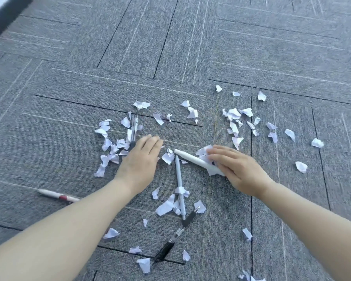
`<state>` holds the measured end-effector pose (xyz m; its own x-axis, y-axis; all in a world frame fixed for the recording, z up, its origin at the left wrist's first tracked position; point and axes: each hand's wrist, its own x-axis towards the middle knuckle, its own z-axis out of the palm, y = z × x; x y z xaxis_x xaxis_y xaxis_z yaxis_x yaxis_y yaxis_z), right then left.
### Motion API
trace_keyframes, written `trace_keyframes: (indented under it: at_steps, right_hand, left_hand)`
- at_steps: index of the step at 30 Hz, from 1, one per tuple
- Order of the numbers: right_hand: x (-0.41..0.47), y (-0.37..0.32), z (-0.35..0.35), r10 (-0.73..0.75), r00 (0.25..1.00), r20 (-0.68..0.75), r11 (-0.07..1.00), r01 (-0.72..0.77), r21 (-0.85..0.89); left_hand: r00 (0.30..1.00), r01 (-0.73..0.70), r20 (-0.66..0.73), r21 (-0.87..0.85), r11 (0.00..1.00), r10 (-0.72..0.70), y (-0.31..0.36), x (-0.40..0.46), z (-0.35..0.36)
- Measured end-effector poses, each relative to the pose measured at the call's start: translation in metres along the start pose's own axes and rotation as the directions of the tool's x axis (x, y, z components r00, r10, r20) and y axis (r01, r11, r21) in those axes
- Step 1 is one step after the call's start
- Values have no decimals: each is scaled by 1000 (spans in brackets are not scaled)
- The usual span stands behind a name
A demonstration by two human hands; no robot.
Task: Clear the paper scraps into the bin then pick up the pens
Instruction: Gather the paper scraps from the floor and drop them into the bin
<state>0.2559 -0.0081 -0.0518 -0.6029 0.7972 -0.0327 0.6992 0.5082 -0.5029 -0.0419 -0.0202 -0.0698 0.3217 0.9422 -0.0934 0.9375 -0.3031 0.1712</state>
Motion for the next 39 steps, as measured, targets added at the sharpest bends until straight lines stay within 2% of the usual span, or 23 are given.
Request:
trace_keyframes:
  at_steps: [3,5,6,9,12,16,18,20,24,26,28,30,32,34,36,37,39]
  right_hand:
    - [11,9,-3,125,980,-154,991,-129,-17]
    - [26,15,-4,223,971,-88,971,-229,-64]
    - [33,16,-2,212,977,-16,970,-212,-117]
    - [46,4,8,7,987,163,961,38,-274]
    - [45,-9,16,-118,966,229,941,182,-285]
    - [19,-16,30,-152,978,144,946,186,-266]
    - [9,-17,34,-163,987,1,945,156,-289]
    - [6,-17,32,-139,984,-111,947,100,-304]
    - [5,-12,27,-71,993,-92,939,35,-343]
    - [12,-5,14,31,976,-216,959,-90,-270]
    - [29,4,-5,271,882,-386,952,-305,-29]
    - [50,15,-21,476,757,-448,877,-450,171]
    - [65,26,-27,551,722,-418,827,-539,160]
    - [68,37,-26,608,713,-350,762,-647,6]
    - [67,47,-24,667,689,-284,708,-705,-45]
    - [68,52,-23,684,685,-252,701,-712,-34]
    - [72,59,-20,653,732,-194,742,-670,-34]
  left_hand:
    - [998,-55,-32,-81,995,52,0,-16,-3]
    - [999,-47,1,-82,996,47,3,-14,-3]
    - [999,-36,24,-73,997,38,5,-9,-2]
    - [997,-65,31,-69,996,67,14,10,3]
    - [988,-153,-24,-98,983,151,20,12,7]
    - [980,-109,-178,-96,989,91,26,-1,11]
    - [972,-74,-231,-115,991,46,26,-2,10]
    - [973,-74,-224,-93,993,51,24,1,7]
    - [984,-82,-162,-74,994,69,18,14,-4]
    - [986,-20,-164,-168,986,-8,19,31,-14]
    - [971,59,-206,-282,958,-121,24,57,-24]
    - [951,99,-240,-362,927,-195,35,85,-30]
    - [939,131,-242,-404,905,-244,43,108,-30]
    - [940,213,-197,-301,929,-280,45,125,-25]
    - [938,322,-72,-182,929,-339,42,134,-21]
    - [928,368,7,-176,913,-373,40,136,-19]
    - [923,386,109,-221,896,-370,37,138,-16]
